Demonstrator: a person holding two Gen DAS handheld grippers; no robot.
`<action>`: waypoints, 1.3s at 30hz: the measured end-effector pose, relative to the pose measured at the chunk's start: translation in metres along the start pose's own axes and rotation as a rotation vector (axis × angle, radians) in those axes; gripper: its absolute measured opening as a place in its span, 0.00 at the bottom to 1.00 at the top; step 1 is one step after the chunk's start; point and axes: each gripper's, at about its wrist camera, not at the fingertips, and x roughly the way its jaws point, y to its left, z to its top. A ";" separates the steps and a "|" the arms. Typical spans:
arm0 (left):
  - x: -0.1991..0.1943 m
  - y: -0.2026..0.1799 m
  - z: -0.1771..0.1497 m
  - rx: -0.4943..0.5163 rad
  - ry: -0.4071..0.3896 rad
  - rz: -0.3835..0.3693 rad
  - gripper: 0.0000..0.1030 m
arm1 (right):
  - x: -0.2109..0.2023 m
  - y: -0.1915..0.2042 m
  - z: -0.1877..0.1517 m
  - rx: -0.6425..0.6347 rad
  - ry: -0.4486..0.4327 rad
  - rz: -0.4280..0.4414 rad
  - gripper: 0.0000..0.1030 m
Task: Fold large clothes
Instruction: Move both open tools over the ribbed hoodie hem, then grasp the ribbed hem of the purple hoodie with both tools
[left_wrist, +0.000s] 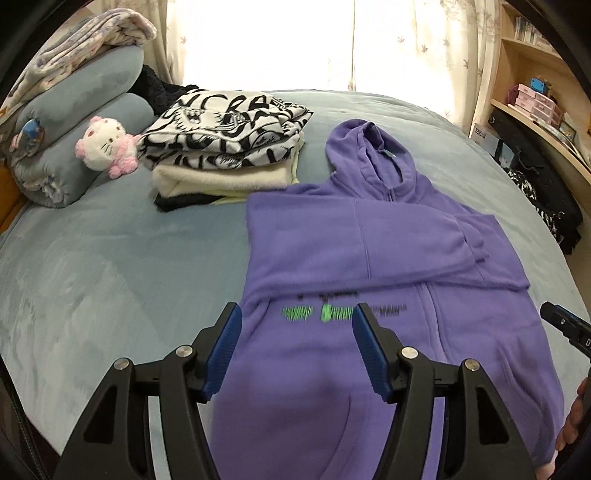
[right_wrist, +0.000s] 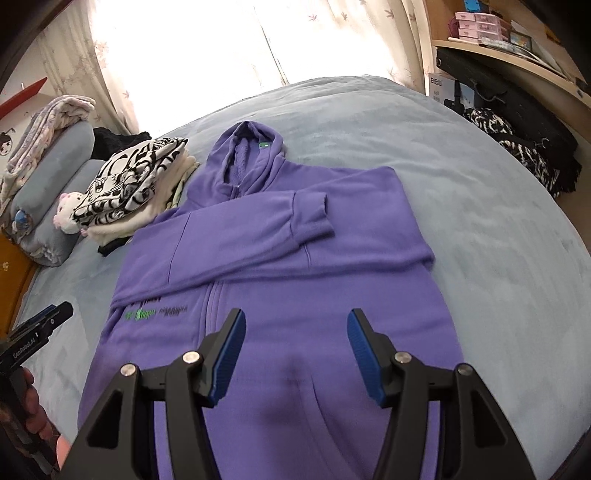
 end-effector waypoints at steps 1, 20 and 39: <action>-0.009 0.004 -0.010 -0.001 -0.004 0.003 0.60 | -0.006 -0.002 -0.007 0.001 -0.002 0.003 0.56; -0.047 0.088 -0.159 -0.151 0.193 -0.107 0.65 | -0.090 -0.060 -0.114 -0.082 0.088 -0.031 0.65; -0.037 0.099 -0.206 -0.197 0.278 -0.321 0.66 | -0.087 -0.133 -0.157 0.113 0.154 0.020 0.59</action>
